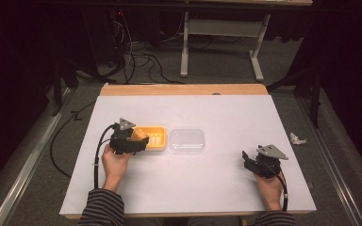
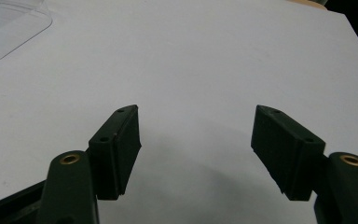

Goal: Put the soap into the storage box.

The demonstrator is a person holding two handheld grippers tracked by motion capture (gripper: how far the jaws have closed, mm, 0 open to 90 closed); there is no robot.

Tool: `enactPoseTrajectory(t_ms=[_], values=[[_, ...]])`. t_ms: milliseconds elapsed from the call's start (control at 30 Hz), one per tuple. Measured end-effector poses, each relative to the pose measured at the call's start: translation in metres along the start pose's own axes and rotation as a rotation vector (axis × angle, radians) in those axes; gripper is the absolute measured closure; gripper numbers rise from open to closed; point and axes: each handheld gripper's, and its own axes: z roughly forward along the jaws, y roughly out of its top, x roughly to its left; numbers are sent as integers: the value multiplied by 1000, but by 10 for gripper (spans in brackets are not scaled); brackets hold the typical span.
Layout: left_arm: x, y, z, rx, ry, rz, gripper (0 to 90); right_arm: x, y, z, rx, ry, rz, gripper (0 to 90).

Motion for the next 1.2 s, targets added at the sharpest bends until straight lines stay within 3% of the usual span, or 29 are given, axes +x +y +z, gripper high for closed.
enactPoseTrajectory(t_ms=[233,1200], values=[[1,0,6,10,5,-3,271,0,0,0,-2,-1,-18,332],[4,-1,33,33,28,-18,274,1,0,0,2,-5,-17,330]])
